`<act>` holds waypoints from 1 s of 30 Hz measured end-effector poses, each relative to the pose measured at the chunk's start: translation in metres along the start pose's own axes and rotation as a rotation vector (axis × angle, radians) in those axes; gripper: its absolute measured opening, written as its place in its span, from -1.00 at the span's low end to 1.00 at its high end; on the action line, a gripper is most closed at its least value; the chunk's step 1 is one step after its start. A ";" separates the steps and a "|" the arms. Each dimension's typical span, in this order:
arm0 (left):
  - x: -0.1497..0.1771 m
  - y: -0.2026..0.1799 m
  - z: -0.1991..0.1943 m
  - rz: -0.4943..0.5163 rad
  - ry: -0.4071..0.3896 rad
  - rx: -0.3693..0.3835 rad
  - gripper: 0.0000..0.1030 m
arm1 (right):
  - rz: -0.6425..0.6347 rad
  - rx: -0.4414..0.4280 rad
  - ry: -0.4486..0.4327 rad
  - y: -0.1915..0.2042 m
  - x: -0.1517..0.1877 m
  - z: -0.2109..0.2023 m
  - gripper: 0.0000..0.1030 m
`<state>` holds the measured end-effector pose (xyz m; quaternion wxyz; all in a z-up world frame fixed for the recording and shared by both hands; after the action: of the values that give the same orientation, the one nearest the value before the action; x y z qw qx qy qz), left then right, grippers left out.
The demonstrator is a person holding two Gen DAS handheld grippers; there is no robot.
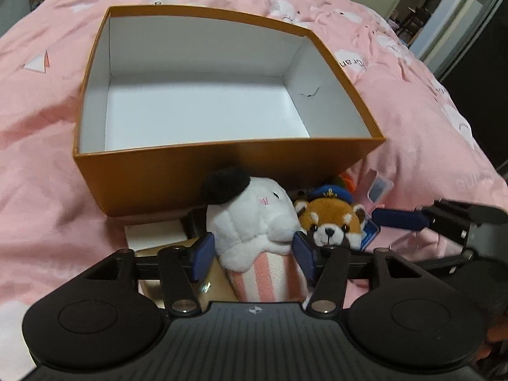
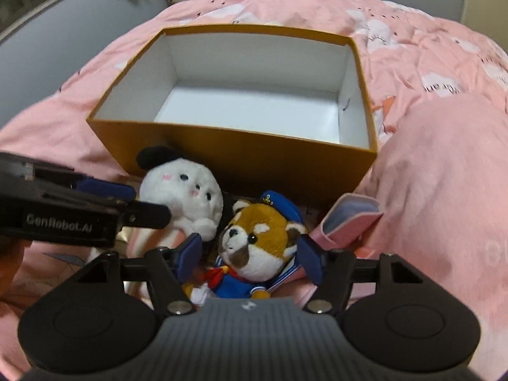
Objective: Organize objects
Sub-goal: 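Grasp the white seal plush with the left tool while the right tool grasps the red panda plush, then lift both plushes and carry them over into the orange box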
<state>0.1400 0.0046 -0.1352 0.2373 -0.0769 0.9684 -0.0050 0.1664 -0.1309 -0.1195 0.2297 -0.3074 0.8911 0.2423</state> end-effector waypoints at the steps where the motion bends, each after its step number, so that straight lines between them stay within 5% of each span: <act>1: -0.002 -0.001 0.002 -0.013 0.001 0.005 0.32 | -0.006 -0.004 0.003 0.000 0.000 0.003 0.36; 12: -0.009 -0.014 0.025 0.003 0.021 -0.056 0.52 | -0.091 0.033 0.043 -0.003 0.004 0.027 0.49; 16: -0.007 -0.014 0.033 -0.015 0.041 -0.023 0.56 | -0.086 0.068 0.073 -0.008 0.008 0.034 0.54; 30: 0.002 -0.007 0.013 -0.043 0.029 0.038 0.36 | -0.112 0.122 0.027 -0.012 0.004 0.013 0.18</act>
<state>0.1451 -0.0019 -0.1474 0.2242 -0.0933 0.9696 -0.0298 0.1750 -0.1335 -0.1349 0.2491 -0.3454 0.8887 0.1700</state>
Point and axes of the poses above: each gripper's, at about its wrist camera, not at the fingertips, and z roughly the way its jaws point, y to its left, x to its underside, the point moved 9 cm from there along z, roughly the way its jaws point, and after that the axes turned 14 degrees about -x, right-handed, at the moved point
